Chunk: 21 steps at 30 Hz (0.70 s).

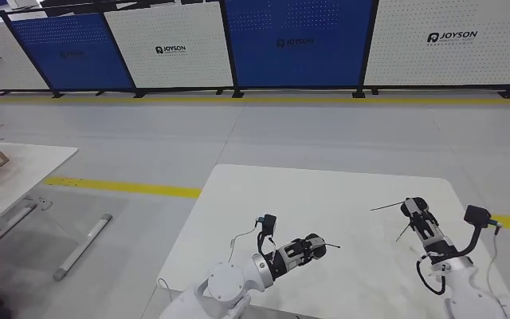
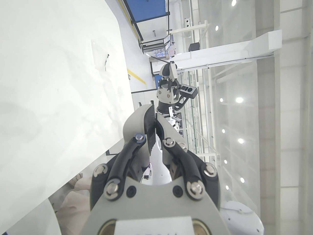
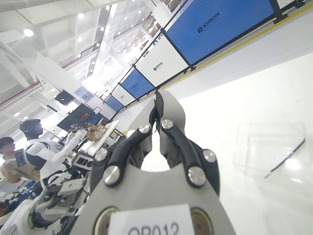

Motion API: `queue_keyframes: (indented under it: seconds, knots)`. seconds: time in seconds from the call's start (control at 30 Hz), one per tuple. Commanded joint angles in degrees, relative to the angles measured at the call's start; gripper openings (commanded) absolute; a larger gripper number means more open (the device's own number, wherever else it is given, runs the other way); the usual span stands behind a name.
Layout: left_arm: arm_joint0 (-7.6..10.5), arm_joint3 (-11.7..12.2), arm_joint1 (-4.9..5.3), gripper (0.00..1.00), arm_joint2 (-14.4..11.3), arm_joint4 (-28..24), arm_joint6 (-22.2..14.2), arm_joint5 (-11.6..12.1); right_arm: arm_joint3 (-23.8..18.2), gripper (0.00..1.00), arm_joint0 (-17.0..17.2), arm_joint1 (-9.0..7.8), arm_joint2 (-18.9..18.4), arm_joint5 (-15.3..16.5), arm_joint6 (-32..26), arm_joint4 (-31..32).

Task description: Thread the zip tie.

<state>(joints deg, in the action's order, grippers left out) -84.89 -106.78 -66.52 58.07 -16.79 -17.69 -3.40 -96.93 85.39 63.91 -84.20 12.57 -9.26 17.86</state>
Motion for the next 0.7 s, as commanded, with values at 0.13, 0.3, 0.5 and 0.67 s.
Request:
queue_keyframes:
  seconds: [0.13, 0.3, 0.5, 0.67]
  knots:
    - [0.0, 0.0, 0.0, 0.0, 0.0, 0.0, 0.0, 0.0, 0.0, 0.0, 0.0, 0.0, 0.0, 0.0, 0.0, 0.0]
    - [0.0, 0.0, 0.0, 0.0, 0.0, 0.0, 0.0, 0.0, 0.0, 0.0, 0.0, 0.0, 0.0, 0.0, 0.0, 0.0]
    - [0.0, 0.0, 0.0, 0.0, 0.0, 0.0, 0.0, 0.0, 0.5, 0.0, -0.7, -0.23, -1.4, 2.6, -5.3, -3.8]
    - [0.0, 0.0, 0.0, 0.0, 0.0, 0.0, 0.0, 0.0, 1.9, 0.0, -1.5, -0.95, -4.4, 6.9, -15.4, -9.7]
